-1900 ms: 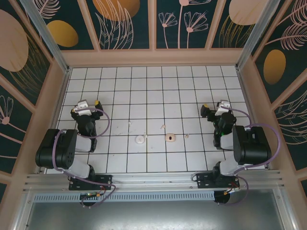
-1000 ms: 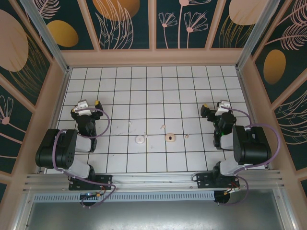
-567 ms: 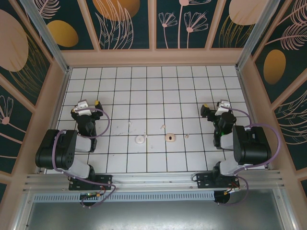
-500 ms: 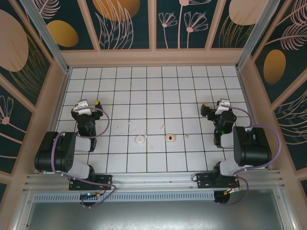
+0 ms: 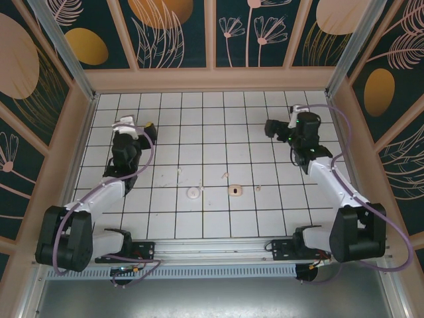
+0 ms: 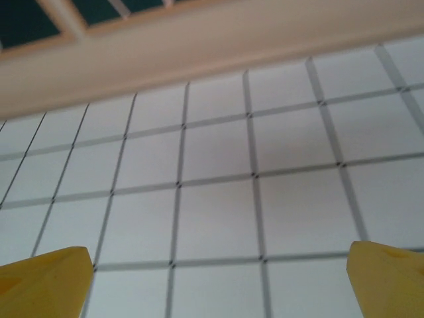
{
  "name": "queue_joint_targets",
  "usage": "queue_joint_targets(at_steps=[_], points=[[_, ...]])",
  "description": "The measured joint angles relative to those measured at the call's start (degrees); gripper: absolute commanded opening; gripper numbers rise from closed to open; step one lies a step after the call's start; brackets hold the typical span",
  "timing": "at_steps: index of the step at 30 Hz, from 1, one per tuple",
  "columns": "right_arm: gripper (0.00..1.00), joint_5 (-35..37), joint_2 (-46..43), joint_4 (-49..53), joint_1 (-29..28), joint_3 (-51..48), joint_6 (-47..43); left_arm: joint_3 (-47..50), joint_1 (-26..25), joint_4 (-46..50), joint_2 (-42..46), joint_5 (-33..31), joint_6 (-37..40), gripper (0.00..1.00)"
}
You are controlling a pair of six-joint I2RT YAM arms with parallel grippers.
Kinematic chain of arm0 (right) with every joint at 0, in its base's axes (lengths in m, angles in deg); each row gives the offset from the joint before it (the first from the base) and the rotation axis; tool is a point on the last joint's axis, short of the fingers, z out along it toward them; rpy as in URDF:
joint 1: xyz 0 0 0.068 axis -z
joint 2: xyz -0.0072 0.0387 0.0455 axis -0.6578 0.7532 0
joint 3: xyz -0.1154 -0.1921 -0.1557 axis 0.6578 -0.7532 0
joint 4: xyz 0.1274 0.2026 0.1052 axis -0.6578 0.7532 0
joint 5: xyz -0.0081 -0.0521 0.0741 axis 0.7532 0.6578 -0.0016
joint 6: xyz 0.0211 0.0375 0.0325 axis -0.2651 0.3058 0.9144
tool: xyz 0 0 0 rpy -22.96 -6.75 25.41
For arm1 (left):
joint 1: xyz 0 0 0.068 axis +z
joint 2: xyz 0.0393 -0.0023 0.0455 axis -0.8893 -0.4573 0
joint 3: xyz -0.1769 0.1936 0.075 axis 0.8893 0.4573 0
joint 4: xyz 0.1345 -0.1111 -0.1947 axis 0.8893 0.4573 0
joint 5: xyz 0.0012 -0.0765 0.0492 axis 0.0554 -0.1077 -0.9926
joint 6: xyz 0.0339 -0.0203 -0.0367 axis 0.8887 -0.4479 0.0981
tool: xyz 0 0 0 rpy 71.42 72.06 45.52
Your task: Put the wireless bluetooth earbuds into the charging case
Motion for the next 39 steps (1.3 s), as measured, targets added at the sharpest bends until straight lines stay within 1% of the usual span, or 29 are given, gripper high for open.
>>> queue_joint_targets(at_steps=[2, 4, 7, 8, 9, 11, 16, 22, 30, 35, 39], points=[[0.96, 0.4, 0.0, 8.0, -5.1, 2.3, 2.5, -1.9, -2.6, 4.5, -0.6, 1.7, -2.1, 0.80], [0.90, 0.8, 0.1, 14.0, -9.7, 3.4, 5.7, -2.6, -4.6, 8.6, -1.4, 3.0, -3.6, 0.80], [0.85, 1.2, 1.2, 21.6, -16.6, 4.4, 12.2, -2.7, -6.6, 14.0, -3.0, 5.0, -5.3, 0.80], [0.84, 1.3, 2.2, 23.7, -18.6, 4.8, 14.3, -2.7, -6.8, 15.4, -3.5, 5.6, -5.7, 0.80], [0.80, 1.4, 3.4, 25.7, -20.2, 5.3, 16.0, -2.7, -6.8, 16.5, -4.0, 5.9, -6.1, 0.80], [0.80, 1.4, 6.4, 29.4, -23.2, 6.6, 19.1, -2.7, -6.8, 18.4, -4.6, 6.2, -6.6, 0.78], [0.78, 1.5, 14.7, 37.1, -29.0, 10.8, 24.4, -3.3, -6.8, 20.9, -5.0, 6.6, -7.4, 0.78], [0.78, 1.1, 20.5, 41.1, -32.1, 13.7, 26.9, -3.8, -6.8, 21.3, -5.2, 7.5, -7.7, 0.78], [0.78, 0.9, 25.7, 42.7, -32.8, 15.0, 27.2, -3.8, -6.8, 21.5, -5.2, 7.7, -7.9, 0.78], [0.78, -0.3, 28.0, 42.5, -33.3, 15.9, 27.2, -3.8, -6.8, 21.7, -5.2, 8.0, -8.0, 0.76], [0.76, -1.3, 29.8, 42.3, -33.7, 16.0, 27.2, -3.8, -6.8, 21.8, -5.2, 8.1, -8.1, 0.76]])
